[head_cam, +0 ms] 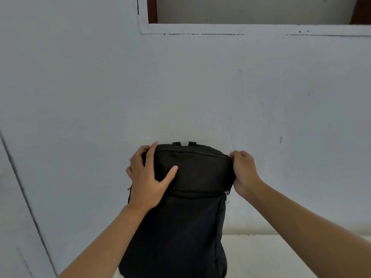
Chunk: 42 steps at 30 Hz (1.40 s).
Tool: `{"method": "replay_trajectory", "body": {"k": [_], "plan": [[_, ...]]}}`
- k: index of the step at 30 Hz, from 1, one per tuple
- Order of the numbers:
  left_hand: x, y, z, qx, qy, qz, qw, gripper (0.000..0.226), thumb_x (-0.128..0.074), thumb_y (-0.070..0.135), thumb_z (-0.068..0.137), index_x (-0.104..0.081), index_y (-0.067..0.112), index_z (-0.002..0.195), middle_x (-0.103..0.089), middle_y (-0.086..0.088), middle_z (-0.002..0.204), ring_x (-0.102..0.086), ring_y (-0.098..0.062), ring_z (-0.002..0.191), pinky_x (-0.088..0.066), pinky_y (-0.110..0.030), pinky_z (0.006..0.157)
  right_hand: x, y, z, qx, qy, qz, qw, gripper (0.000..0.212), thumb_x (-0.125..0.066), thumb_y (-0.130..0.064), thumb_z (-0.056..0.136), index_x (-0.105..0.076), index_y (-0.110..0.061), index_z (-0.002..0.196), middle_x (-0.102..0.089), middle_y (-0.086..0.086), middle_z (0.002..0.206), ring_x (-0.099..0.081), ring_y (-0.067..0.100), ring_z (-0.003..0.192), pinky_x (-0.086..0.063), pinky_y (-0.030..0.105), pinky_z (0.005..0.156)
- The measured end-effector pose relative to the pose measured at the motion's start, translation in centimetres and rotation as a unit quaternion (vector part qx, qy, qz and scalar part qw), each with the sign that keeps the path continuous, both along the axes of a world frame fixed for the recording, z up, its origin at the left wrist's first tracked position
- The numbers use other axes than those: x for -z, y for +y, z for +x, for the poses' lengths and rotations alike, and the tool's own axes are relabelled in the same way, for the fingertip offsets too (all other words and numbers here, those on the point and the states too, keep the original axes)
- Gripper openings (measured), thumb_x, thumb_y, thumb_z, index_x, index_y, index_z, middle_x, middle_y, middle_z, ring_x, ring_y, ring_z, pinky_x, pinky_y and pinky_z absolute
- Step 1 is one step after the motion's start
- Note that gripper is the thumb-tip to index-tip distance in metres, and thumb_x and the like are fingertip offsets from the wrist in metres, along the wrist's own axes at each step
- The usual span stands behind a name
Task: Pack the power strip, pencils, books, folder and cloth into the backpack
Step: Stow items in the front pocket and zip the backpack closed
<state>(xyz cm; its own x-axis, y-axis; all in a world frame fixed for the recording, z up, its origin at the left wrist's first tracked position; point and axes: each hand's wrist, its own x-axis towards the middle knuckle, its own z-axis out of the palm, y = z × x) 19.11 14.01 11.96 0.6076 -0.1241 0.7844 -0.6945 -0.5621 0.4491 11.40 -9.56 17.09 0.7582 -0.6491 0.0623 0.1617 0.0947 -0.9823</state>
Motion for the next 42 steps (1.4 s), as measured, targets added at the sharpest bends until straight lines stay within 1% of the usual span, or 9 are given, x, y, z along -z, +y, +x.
{"method": "replay_trajectory", "body": {"k": [7, 10, 15, 22, 28, 32, 36, 40, 42], "plan": [[-2.6, -0.1, 3.3, -0.181, -0.011, 0.120, 0.976, 0.036, -0.047, 0.050, 0.101, -0.066, 0.023, 0.115, -0.052, -0.004, 0.111, -0.044, -0.026, 0.106, -0.023, -0.039, 0.082, -0.4, -0.4, 1.3, 0.013, -0.035, 0.047, 0.998, 0.012, -0.052, -0.015, 0.091, -0.053, -0.014, 0.079, -0.045, 0.008, 0.081, -0.038, 0.023, 0.080, -0.033, 0.037, 0.071], [-3.2, -0.9, 2.8, -0.107, -0.069, 0.154, 0.980, 0.035, -0.042, 0.043, 0.102, -0.065, 0.023, 0.120, -0.055, -0.001, 0.119, -0.046, -0.024, 0.116, -0.025, -0.039, 0.088, 0.0, -1.0, 1.4, -0.001, -0.017, 0.052, 0.998, 0.014, -0.050, -0.017, 0.089, -0.049, -0.015, 0.076, -0.042, 0.008, 0.081, -0.035, 0.024, 0.074, -0.030, 0.037, 0.066], [-5.7, -4.7, 1.0, 0.051, -0.095, 0.322, 0.941, 0.063, -0.023, 0.067, 0.099, -0.054, 0.034, 0.142, -0.049, 0.007, 0.138, -0.039, -0.016, 0.133, -0.022, -0.044, 0.109, 2.0, -0.9, 0.7, -0.024, 0.057, 0.025, 0.998, 0.007, -0.054, -0.022, 0.088, -0.053, -0.017, 0.084, -0.043, 0.010, 0.080, -0.041, 0.023, 0.075, -0.034, 0.034, 0.065], [-7.1, -10.1, 0.6, 0.108, -0.046, 0.418, 0.901, 0.045, -0.039, 0.060, 0.102, -0.060, 0.034, 0.132, -0.056, 0.006, 0.125, -0.048, -0.015, 0.120, -0.026, -0.043, 0.109, 2.5, -1.2, -0.9, -0.006, -0.011, 0.046, 0.999, 0.020, -0.060, -0.017, 0.094, -0.070, -0.006, 0.081, -0.068, 0.007, 0.077, -0.062, 0.021, 0.076, -0.052, 0.035, 0.073], [-8.2, -10.6, 0.8, 0.133, -0.057, 0.251, 0.957, 0.021, -0.051, 0.036, 0.104, -0.068, 0.024, 0.109, -0.063, 0.006, 0.097, -0.060, -0.017, 0.093, -0.046, -0.044, 0.086, -0.3, -1.1, -1.6, 0.047, -0.014, -0.039, 0.998, 0.017, -0.062, -0.012, 0.088, -0.059, -0.005, 0.074, -0.046, 0.026, 0.074, -0.043, 0.036, 0.069, -0.045, 0.040, 0.077], [-7.1, -9.8, 1.8, 0.129, 0.001, 0.151, 0.980, 0.018, -0.056, 0.030, 0.103, -0.071, 0.020, 0.107, -0.065, 0.004, 0.098, -0.059, -0.015, 0.093, -0.049, -0.041, 0.085, 5.1, -0.4, -1.7, 0.026, 0.109, 0.032, 0.993, 0.026, -0.057, -0.013, 0.088, -0.038, -0.012, 0.070, -0.027, 0.004, 0.064, -0.024, 0.019, 0.059, -0.023, 0.034, 0.058], [-7.3, -9.2, 2.0, 0.181, 0.064, 0.115, 0.975, 0.014, -0.062, 0.031, 0.100, -0.071, 0.022, 0.106, -0.070, 0.007, 0.103, -0.062, -0.011, 0.098, -0.049, -0.041, 0.095, 14.3, 1.1, -3.7, -0.040, 0.258, 0.064, 0.963, 0.023, -0.055, -0.024, 0.092, -0.054, -0.009, 0.075, -0.052, 0.008, 0.077, -0.044, 0.023, 0.069, -0.033, 0.032, 0.064], [-6.0, -5.6, 1.3, 0.150, -0.014, 0.175, 0.973, 0.030, -0.060, 0.050, 0.098, -0.064, 0.031, 0.121, -0.064, 0.012, 0.114, -0.054, -0.010, 0.111, -0.041, -0.044, 0.107, 14.0, 1.3, -4.1, -0.034, 0.148, 0.015, 0.988, 0.008, -0.054, -0.016, 0.095, -0.054, -0.014, 0.103, -0.061, 0.007, 0.101, -0.058, 0.019, 0.084, -0.043, 0.029, 0.069], [-4.2, -2.6, 0.6, 0.096, -0.077, 0.152, 0.981, 0.042, -0.059, 0.049, 0.097, -0.060, 0.025, 0.132, -0.058, 0.005, 0.125, -0.049, -0.013, 0.119, -0.039, -0.042, 0.109, 11.7, 1.1, -4.2, -0.065, 0.050, -0.027, 0.996, 0.027, -0.058, -0.014, 0.095, -0.048, -0.027, 0.117, -0.057, -0.001, 0.117, -0.058, 0.011, 0.103, -0.044, 0.022, 0.077]]}}
